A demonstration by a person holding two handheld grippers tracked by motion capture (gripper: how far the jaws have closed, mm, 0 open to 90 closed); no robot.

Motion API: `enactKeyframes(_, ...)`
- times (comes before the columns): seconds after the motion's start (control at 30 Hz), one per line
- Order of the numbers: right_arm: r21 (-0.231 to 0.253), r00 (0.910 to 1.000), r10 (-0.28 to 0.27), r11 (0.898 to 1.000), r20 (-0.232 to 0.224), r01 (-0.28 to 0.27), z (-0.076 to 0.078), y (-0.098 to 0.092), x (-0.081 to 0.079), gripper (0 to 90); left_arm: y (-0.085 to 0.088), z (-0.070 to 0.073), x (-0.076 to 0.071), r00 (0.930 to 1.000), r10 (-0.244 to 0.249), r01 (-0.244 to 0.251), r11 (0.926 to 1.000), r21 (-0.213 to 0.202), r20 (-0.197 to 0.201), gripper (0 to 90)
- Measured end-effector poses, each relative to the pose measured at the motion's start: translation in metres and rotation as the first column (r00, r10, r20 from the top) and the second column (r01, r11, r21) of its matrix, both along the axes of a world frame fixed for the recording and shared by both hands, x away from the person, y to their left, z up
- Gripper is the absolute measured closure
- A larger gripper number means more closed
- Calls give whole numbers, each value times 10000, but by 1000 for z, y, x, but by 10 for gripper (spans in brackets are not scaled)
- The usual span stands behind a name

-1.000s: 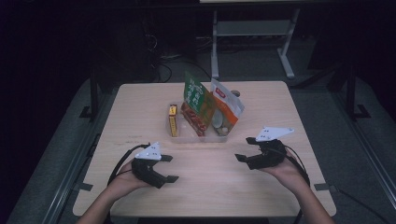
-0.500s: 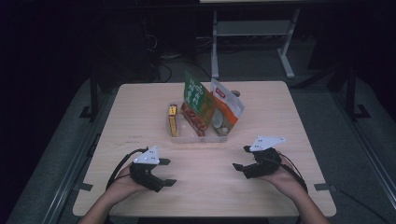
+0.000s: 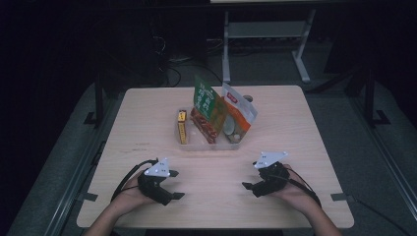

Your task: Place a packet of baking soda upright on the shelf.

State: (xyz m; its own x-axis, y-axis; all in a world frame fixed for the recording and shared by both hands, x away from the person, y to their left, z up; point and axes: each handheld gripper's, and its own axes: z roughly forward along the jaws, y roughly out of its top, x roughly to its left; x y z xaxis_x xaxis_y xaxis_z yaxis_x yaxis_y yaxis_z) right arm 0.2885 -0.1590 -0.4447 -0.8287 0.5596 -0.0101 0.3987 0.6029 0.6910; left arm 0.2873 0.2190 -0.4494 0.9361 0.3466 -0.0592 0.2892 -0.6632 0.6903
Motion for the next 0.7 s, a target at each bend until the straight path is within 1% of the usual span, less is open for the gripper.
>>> enactKeyframes(0.1,-10,10000,74,10000,53,-74,-1,1,0,192,0,-2,0,10000,-5,4,9999,103,62,205)
enactKeyframes(0.13,-2,9999,129,9999,34,-129,-1,3,-1,192,0,-5,0,9999,-120,119,9997,232,48,206)
enactKeyframes(0.2,1,9999,164,9999,54,-164,-2,4,0,192,1,-6,1,9998,-195,194,9993,306,31,205)
enactKeyframes(0.37,-103,9997,260,9996,-12,-260,-4,6,0,192,0,-6,1,9997,-231,230,9993,299,29,205)
enactKeyframes(0.7,-108,9995,292,9995,-131,-294,-6,5,1,191,-1,-7,1,9993,-370,369,9985,400,32,204)
